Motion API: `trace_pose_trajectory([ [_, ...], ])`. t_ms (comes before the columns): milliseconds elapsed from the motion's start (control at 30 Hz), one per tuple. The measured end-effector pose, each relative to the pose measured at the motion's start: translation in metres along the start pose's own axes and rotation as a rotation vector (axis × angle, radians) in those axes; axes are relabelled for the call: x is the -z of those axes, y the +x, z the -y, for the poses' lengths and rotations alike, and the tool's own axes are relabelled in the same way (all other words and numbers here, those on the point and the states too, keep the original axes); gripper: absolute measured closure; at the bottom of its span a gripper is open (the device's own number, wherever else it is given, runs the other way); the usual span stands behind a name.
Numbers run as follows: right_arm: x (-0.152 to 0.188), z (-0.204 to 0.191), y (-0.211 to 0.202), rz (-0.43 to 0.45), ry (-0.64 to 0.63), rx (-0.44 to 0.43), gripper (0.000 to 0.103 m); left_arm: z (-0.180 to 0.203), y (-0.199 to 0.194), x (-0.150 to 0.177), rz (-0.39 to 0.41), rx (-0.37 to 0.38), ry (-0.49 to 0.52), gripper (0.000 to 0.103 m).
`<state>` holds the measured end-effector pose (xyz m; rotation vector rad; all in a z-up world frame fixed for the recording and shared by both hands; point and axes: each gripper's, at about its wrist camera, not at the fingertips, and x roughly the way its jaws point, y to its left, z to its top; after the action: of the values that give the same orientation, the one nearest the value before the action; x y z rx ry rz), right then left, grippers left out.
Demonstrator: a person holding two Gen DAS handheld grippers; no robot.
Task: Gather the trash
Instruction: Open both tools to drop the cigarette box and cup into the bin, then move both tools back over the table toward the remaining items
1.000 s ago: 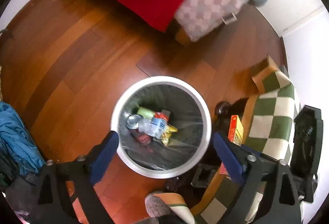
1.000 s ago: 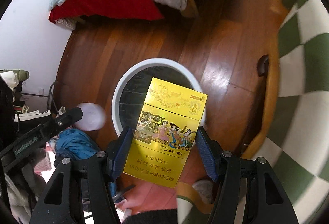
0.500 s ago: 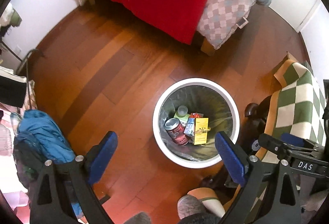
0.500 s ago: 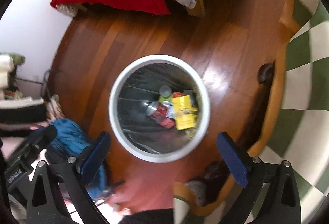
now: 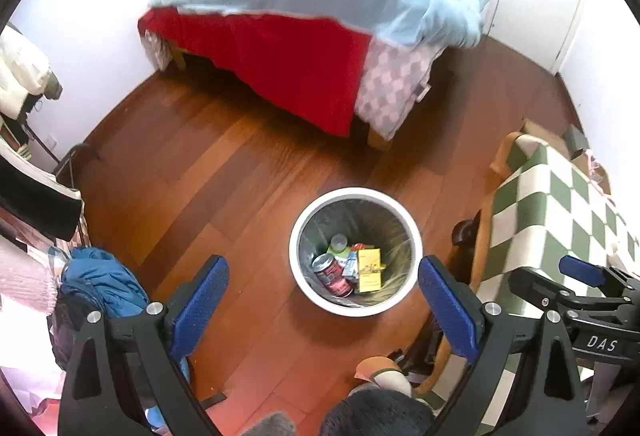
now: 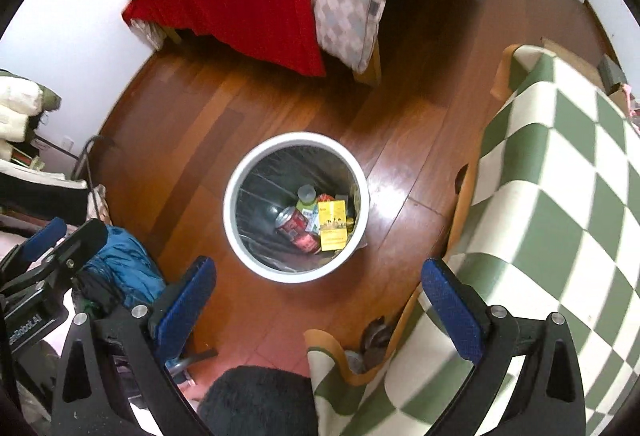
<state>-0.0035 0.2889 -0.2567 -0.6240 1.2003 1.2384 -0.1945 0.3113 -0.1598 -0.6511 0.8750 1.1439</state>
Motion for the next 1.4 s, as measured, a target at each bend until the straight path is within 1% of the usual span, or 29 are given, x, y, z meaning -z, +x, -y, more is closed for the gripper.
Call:
trace_pose_trajectory([
  [167, 0.016, 0.000, -0.060, 0.090, -0.008, -0.015, 0.000, 0.013, -0.045, 0.008, 0.059, 0.008, 0.006, 0.006],
  [233, 0.024, 0.002, -0.086, 0.127, -0.005, -0.034, 0.000, 0.022, -0.061, 0.012, 0.074, -0.009, 0.009, 0.006],
  [300, 0.034, 0.008, -0.109, 0.159, 0.006, -0.057, 0.000, 0.031, -0.074, 0.016, 0.088, -0.004, 0.007, 0.006],
  [433, 0.057, 0.031, -0.153, 0.209, 0.061, -0.116, 0.000, 0.068, -0.089, 0.021, 0.107, 0.035, 0.032, 0.006],
  [567, 0.082, 0.074, -0.186, 0.246, 0.149, -0.143, 0.000, 0.127, -0.082, 0.027, 0.109, 0.057, 0.093, 0.006],
  [600, 0.088, 0.089, -0.192, 0.254, 0.176, -0.138, 0.000, 0.143, -0.077, 0.029, 0.097, 0.063, 0.111, 0.006],
  [667, 0.098, 0.124, -0.202, 0.263, 0.230, -0.115, 0.000, 0.183, -0.063, 0.032, 0.069, 0.083, 0.153, 0.000],
  [767, 0.114, 0.190, -0.215, 0.278, 0.337, -0.028, 0.000, 0.247, -0.039, 0.042, 0.003, 0.146, 0.212, 0.000],
  [833, 0.127, 0.244, -0.221, 0.280, 0.445, 0.025, 0.000, 0.294, -0.021, 0.050, -0.038, 0.171, 0.253, 0.000],
  [933, 0.147, 0.327, -0.227, 0.291, 0.611, 0.090, 0.000, 0.354, 0.004, 0.063, -0.093, 0.182, 0.308, 0.000],
  [1000, 0.163, 0.385, -0.230, 0.298, 0.724, 0.128, 0.000, 0.386, 0.019, 0.070, -0.129, 0.191, 0.336, 0.000],
  [1067, 0.173, 0.429, -0.228, 0.301, 0.807, 0.149, 0.000, 0.415, 0.034, 0.075, -0.161, 0.178, 0.365, 0.000],
  [1133, 0.181, 0.476, -0.222, 0.301, 0.883, 0.153, 0.000, 0.438, 0.047, 0.077, -0.184, 0.164, 0.387, 0.000],
  [1167, 0.184, 0.492, -0.221, 0.304, 0.911, 0.150, 0.000, 0.446, 0.052, 0.077, -0.190, 0.160, 0.393, 0.000],
  [1233, 0.189, 0.523, -0.213, 0.317, 0.963, 0.112, 0.001, 0.462, 0.058, 0.077, -0.194, 0.157, 0.412, 0.000],
  [1267, 0.189, 0.535, -0.209, 0.318, 0.983, 0.096, 0.002, 0.467, 0.058, 0.077, -0.187, 0.154, 0.429, 0.000],
  [1333, 0.187, 0.557, -0.198, 0.318, 1.012, 0.060, 0.009, 0.480, 0.057, 0.075, -0.151, 0.151, 0.491, 0.000],
  [1400, 0.182, 0.570, -0.186, 0.312, 1.025, 0.022, 0.010, 0.494, 0.054, 0.076, -0.108, 0.157, 0.580, 0.000],
])
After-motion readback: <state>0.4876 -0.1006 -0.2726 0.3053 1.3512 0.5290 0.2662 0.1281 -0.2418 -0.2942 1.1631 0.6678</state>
